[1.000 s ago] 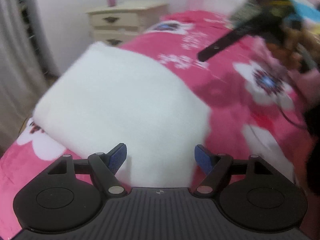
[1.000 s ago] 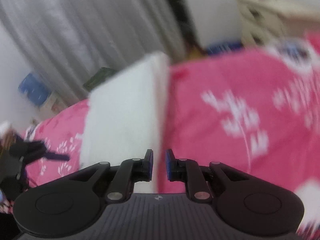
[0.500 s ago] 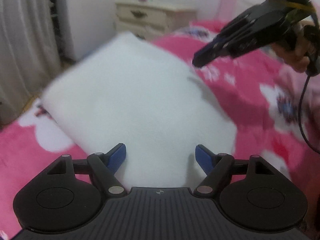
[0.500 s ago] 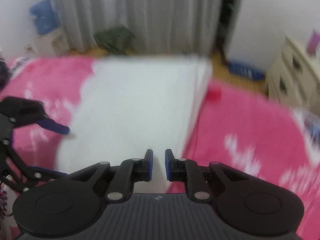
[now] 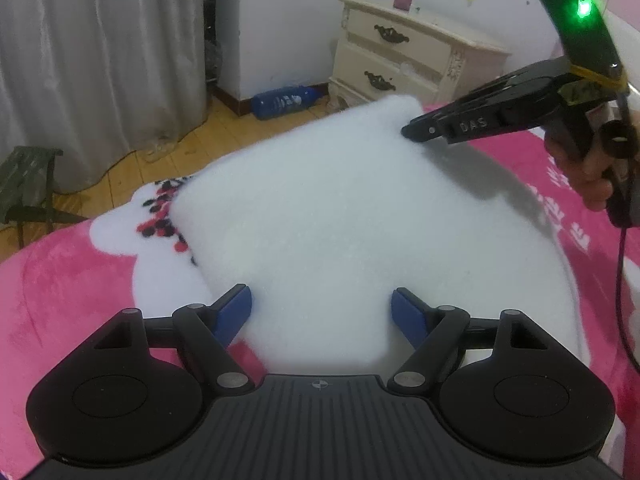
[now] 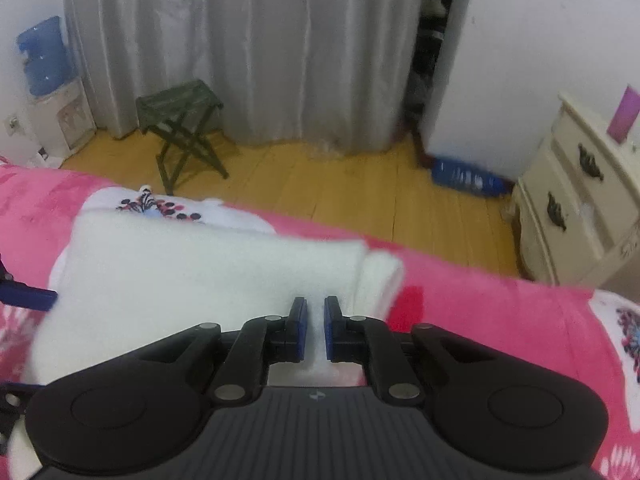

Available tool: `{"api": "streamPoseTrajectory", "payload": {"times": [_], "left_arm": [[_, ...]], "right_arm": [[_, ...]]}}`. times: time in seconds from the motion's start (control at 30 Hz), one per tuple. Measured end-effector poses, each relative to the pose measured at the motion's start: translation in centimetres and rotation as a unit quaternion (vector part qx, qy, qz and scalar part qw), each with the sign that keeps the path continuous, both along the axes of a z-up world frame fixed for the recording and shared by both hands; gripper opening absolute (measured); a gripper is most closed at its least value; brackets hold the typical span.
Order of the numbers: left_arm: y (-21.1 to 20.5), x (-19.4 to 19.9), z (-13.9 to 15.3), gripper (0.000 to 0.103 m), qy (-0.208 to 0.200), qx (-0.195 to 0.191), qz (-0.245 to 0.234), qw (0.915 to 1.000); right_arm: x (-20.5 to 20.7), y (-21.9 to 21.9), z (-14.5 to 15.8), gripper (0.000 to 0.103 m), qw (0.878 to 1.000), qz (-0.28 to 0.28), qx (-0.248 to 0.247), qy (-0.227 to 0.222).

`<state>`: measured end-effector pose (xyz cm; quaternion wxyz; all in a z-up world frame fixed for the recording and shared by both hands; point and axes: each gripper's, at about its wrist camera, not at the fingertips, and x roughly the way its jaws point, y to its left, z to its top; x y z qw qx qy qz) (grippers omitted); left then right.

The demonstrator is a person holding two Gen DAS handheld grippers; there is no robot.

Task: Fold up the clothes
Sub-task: 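Position both open grippers at the folded sweater's edge, fingers straddling it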

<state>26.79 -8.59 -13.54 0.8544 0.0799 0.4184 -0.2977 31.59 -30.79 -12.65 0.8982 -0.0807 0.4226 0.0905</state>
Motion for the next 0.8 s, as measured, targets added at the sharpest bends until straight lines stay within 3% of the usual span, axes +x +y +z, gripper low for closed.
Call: {"api": "streamPoseTrajectory", "payload": {"times": [0.07, 0.2, 0.33, 0.4, 0.63, 0.73, 0.8], "left_arm": [[0.3, 0.1, -0.2, 0.08, 0.005, -0.001, 0.004, 1.0], [-0.2, 0.6, -0.2, 0.082, 0.011, 0.001, 0.013, 0.9999], [-0.5, 0.3, 0.1, 0.082, 0.009, 0.007, 0.018, 0.9998], [-0.6, 0.4, 0.3, 0.082, 0.012, 0.007, 0.021, 0.9997], [-0.3, 0.8, -0.1, 0.083, 0.021, -0.001, 0.03, 0.9993], [-0.2, 0.7, 0.0, 0.083, 0.02, -0.003, 0.03, 0.9994], [-0.2, 0.8, 0.0, 0.083, 0.019, -0.004, 0.031, 0.9993]], "right_arm": [[0.0, 0.1, 1.6, 0.01, 1.0, -0.009, 0.005, 0.007], [0.3, 0.9, 4.9, 0.012, 0.998, 0.0, 0.048, -0.036], [3.1, 0.1, 1.6, 0.008, 0.999, -0.038, 0.019, -0.01], [3.5, -1.0, 0.2, 0.006, 0.997, -0.06, 0.045, 0.005], [1.9, -1.8, 3.9, 0.011, 0.992, -0.075, 0.095, -0.029], [2.5, -2.6, 2.0, 0.011, 0.993, -0.089, 0.072, -0.005], [3.1, -3.5, 0.2, 0.009, 0.99, -0.109, 0.087, 0.016]]}}
